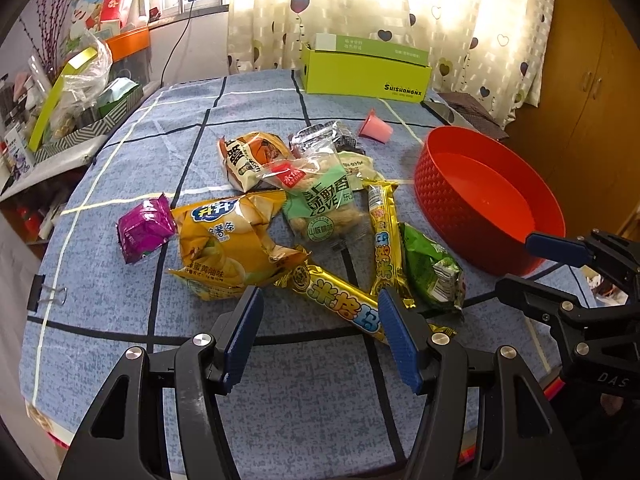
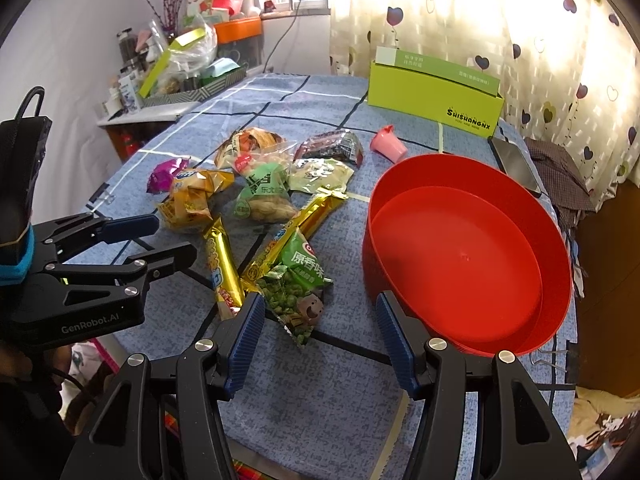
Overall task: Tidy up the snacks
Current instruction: 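Move left tool toward yellow chip bag while right tool approaches gold candy bar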
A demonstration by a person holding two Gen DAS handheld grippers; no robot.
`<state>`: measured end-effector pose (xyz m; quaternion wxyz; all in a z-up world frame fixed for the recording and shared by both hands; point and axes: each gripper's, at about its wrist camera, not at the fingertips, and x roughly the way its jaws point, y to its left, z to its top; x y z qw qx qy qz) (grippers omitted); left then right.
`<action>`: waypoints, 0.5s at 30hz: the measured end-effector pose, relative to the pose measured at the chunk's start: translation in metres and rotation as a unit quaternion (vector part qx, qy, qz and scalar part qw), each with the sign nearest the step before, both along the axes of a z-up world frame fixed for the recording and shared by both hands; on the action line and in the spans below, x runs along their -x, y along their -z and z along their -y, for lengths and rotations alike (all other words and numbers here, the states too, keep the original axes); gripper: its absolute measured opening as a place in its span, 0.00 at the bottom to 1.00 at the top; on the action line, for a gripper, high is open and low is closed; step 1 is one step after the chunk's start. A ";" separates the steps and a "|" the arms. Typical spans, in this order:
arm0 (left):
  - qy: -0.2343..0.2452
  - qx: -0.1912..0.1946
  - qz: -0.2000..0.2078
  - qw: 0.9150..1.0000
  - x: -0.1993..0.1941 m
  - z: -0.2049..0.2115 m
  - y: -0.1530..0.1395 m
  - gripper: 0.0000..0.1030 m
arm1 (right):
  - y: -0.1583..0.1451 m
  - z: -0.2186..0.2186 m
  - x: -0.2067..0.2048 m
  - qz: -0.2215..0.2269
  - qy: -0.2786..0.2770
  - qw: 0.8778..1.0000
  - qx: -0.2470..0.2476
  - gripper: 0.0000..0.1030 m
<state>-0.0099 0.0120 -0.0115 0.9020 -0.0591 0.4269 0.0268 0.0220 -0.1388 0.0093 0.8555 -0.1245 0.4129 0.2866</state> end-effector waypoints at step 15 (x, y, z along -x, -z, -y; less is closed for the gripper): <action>-0.011 0.009 -0.002 1.000 0.003 -0.006 0.001 0.59 | 0.001 0.000 0.001 0.000 -0.002 1.000 0.000 0.56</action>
